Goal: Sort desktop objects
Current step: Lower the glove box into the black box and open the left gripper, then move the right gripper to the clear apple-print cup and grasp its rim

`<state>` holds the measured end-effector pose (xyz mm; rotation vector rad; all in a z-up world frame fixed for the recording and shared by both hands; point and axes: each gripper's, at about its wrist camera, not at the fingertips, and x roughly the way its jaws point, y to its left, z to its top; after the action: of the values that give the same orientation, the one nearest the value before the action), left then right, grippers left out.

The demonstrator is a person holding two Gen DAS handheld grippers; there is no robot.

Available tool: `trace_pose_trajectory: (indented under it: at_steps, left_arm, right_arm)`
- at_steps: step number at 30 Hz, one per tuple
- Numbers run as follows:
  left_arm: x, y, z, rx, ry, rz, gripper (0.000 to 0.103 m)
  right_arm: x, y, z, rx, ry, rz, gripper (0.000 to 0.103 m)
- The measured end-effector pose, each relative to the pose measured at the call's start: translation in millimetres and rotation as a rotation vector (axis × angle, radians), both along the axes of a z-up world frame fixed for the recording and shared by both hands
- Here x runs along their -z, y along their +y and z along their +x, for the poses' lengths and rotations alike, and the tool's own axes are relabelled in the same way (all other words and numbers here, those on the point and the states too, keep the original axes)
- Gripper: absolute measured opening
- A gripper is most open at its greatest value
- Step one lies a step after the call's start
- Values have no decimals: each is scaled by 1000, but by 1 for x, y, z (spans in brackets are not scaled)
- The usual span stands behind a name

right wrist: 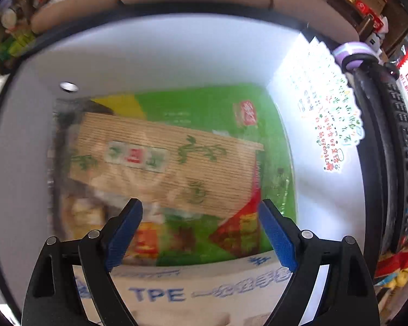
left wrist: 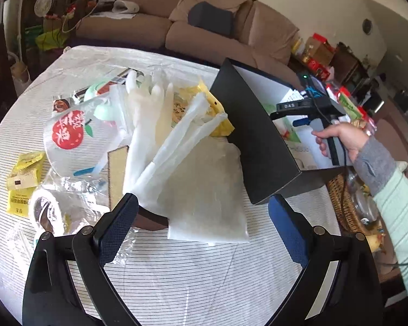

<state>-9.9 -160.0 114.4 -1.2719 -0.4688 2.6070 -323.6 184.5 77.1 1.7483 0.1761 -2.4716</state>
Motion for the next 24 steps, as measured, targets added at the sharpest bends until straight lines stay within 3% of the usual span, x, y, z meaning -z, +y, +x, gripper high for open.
trace_pose_trajectory:
  at_steps: [5,10,16,24]
  left_arm:
    - [-8,-38,1,-85,7,1,96]
    - [-12,-96,2,-178,-12,12,103]
    - [-10,-168,5,-312,-26,54,103]
    - [3,-193,10,-316,-75,9,103]
  right_arm:
    - [-47,-32,63,-100,102,-199,91]
    - [-96,-100,94,-229,156,-325,103]
    - [-130,-189,145,-386,192,-329,103]
    - [-87,-258,194,-434,139,-314,103]
